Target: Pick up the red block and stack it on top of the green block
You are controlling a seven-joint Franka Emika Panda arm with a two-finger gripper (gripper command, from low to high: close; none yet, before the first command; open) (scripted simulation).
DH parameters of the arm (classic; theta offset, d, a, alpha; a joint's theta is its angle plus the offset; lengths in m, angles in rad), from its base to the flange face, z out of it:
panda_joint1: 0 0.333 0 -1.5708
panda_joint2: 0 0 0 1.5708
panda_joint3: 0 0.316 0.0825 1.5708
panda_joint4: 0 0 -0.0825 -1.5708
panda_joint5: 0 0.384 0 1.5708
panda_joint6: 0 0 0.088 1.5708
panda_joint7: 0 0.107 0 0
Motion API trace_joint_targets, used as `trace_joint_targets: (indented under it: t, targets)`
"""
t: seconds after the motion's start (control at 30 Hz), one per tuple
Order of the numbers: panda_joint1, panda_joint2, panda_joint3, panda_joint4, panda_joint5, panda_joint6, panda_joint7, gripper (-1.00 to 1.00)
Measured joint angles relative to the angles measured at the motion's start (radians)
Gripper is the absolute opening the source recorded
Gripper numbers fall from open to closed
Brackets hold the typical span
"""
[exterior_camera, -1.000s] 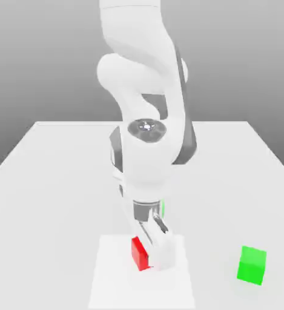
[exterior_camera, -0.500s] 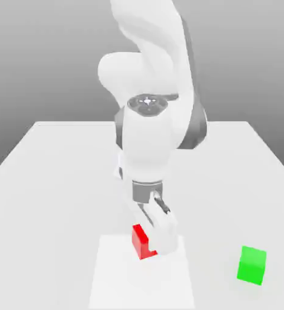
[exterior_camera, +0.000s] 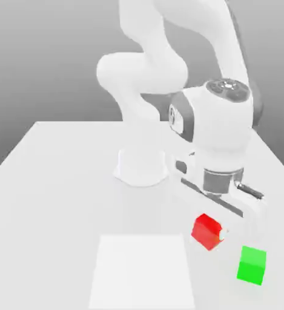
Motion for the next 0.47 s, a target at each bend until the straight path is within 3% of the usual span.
trace_joint_targets:
  t: [0.17, 0.37, 0.4, 0.47]
  targets:
    - [0.068, 0.049, 0.018, 0.069, -0.085, -0.001, 0.049, -1.0]
    - [0.13, 0.181, -0.065, 0.084, -0.226, 0.101, 0.15, -1.0]
    - [0.143, 0.201, -0.082, 0.085, -0.25, 0.117, 0.167, 1.0]
    - [0.143, 0.201, -0.082, 0.085, -0.25, 0.117, 0.167, 1.0]
